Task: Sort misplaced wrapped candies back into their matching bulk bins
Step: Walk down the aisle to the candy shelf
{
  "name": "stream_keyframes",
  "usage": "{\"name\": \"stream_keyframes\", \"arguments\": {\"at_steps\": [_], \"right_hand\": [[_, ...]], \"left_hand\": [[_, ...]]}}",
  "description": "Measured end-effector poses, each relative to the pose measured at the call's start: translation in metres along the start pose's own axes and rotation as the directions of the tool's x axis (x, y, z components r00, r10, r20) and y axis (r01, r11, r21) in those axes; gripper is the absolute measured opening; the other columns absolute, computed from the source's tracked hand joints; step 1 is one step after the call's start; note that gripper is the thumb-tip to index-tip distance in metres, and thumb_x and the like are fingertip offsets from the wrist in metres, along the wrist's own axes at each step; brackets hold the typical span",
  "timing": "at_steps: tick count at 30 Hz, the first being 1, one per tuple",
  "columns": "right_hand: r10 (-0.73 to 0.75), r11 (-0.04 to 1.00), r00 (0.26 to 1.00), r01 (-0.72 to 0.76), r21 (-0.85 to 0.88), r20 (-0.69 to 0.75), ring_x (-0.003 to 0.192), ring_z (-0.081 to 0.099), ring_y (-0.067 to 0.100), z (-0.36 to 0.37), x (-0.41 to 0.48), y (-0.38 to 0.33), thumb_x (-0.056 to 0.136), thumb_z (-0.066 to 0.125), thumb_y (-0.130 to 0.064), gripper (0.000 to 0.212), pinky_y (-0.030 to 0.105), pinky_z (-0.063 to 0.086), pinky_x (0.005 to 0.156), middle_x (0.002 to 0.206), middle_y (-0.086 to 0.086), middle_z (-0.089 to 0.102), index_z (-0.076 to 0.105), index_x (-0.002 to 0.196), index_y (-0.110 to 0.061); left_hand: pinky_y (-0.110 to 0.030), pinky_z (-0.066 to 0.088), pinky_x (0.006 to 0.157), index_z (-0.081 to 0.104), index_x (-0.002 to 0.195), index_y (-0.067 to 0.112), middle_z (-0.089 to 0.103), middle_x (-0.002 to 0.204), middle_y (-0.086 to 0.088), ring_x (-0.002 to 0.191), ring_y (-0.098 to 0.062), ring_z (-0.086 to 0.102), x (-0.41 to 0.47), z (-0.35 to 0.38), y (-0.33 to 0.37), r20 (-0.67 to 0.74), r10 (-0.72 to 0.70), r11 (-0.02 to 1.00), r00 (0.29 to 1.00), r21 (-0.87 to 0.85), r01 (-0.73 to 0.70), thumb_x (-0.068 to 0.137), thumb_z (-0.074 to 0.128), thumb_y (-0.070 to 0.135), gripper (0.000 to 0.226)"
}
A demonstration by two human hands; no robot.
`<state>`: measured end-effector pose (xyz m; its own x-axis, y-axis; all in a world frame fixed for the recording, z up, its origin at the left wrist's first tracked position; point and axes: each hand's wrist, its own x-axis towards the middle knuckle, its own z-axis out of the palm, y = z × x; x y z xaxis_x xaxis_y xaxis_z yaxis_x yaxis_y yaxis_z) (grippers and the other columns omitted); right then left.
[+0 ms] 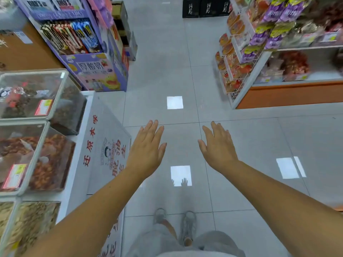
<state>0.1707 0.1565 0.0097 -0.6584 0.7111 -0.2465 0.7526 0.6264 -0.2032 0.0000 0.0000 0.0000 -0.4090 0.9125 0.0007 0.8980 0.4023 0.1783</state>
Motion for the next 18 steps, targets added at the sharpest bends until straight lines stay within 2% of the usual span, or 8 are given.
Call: {"name": "stream_keyframes", "arguments": {"at_steps": [4, 7, 10, 15, 18], "right_hand": [[0.002, 1.0, 1.0, -0.002, -0.008, 0.015, 0.148, 0.005, 0.028, -0.003, 0.032, -0.002, 0.102, 0.03, -0.04, 0.054, 0.042, 0.003, 0.12, 0.16, 0.01, 0.01, 0.02, 0.151, -0.019], [-0.027, 1.0, 1.0, 0.027, -0.009, 0.009, 0.148, 0.005, 0.027, -0.006, 0.072, -0.014, 0.103, 0.029, -0.04, 0.054, 0.042, 0.004, 0.12, 0.16, 0.01, 0.01, 0.02, 0.152, -0.019], [-0.033, 0.999, 0.999, 0.033, -0.017, -0.004, 0.148, 0.005, 0.027, -0.013, 0.126, -0.03, 0.103, 0.028, -0.038, 0.053, 0.042, 0.004, 0.12, 0.16, 0.01, 0.009, 0.02, 0.152, -0.019], [0.009, 1.0, 1.0, -0.009, -0.011, -0.012, 0.148, 0.006, 0.027, -0.028, 0.235, -0.06, 0.103, 0.027, -0.037, 0.052, 0.042, 0.005, 0.121, 0.16, 0.01, 0.01, 0.02, 0.152, -0.019], [0.05, 0.999, 0.999, -0.05, 0.01, -0.009, 0.148, 0.007, 0.027, -0.044, 0.296, -0.078, 0.103, 0.028, -0.037, 0.052, 0.042, 0.006, 0.12, 0.16, 0.01, 0.012, 0.021, 0.151, -0.019]], "left_hand": [[-0.037, 0.008, 0.12, 0.028, 0.15, 0.012, 0.021, 0.159, -0.008, 0.148, -0.022, 0.014, 0.03, -0.005, -0.012, -0.01, -0.022, 1.0, 1.0, 0.006, 0.022, 0.098, 0.016, 0.046, 0.063], [-0.039, 0.011, 0.12, 0.033, 0.148, 0.011, 0.026, 0.157, -0.01, 0.147, -0.025, 0.019, 0.066, -0.007, -0.032, -0.042, -0.027, 1.0, 0.999, 0.001, 0.027, 0.099, 0.021, 0.044, 0.061], [-0.038, 0.008, 0.12, 0.032, 0.149, 0.011, 0.024, 0.158, -0.009, 0.147, -0.024, 0.018, 0.115, -0.006, -0.062, -0.052, -0.031, 1.0, 0.998, -0.005, 0.031, 0.099, 0.025, 0.041, 0.058], [-0.041, 0.017, 0.119, 0.038, 0.146, 0.009, 0.031, 0.155, -0.01, 0.145, -0.026, 0.024, 0.214, -0.01, -0.124, -0.034, -0.015, 0.998, 0.999, -0.055, 0.013, 0.098, 0.021, 0.042, 0.06], [-0.04, 0.016, 0.119, 0.037, 0.146, 0.011, 0.03, 0.155, -0.01, 0.146, -0.025, 0.023, 0.274, -0.02, -0.157, -0.009, 0.009, 0.998, 1.0, -0.058, -0.01, 0.098, 0.02, 0.043, 0.061]]}}
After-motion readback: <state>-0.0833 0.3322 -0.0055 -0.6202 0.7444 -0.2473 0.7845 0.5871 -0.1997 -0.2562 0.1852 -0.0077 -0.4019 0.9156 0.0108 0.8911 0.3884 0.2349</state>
